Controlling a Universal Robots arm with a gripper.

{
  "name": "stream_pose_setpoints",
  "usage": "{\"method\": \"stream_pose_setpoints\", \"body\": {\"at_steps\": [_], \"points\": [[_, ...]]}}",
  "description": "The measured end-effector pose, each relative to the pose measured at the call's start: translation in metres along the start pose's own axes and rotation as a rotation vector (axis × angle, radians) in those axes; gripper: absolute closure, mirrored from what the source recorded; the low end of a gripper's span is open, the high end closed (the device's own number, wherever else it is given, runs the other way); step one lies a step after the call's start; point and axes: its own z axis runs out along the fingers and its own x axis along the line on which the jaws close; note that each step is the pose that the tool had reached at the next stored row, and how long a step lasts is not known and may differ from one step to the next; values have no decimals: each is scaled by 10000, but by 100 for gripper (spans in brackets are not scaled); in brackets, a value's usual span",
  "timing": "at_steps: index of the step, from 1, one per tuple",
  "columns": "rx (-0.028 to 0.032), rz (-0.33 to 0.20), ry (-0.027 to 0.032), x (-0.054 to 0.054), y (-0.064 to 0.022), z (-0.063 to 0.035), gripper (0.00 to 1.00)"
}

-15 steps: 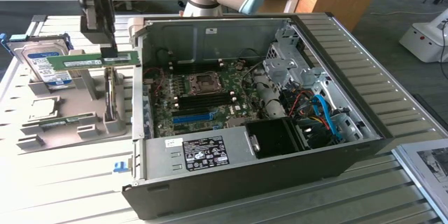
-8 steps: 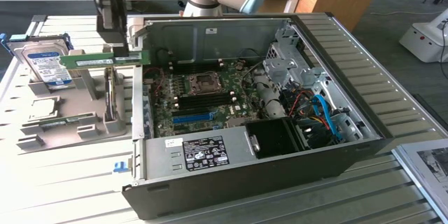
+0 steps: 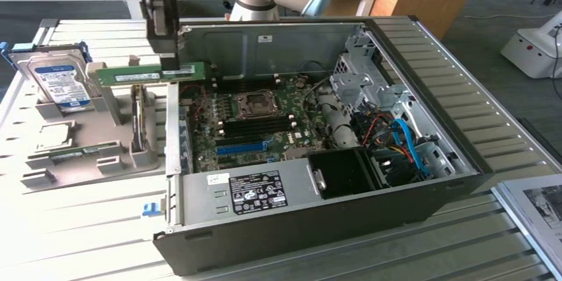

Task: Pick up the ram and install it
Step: 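Pick up the ram and move it above insertion slot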

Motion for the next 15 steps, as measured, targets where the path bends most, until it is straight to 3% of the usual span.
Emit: {"method": "stream_pose_setpoints", "body": {"at_steps": [15], "points": [[1,-1,0,2,-402,-17,88]]}}
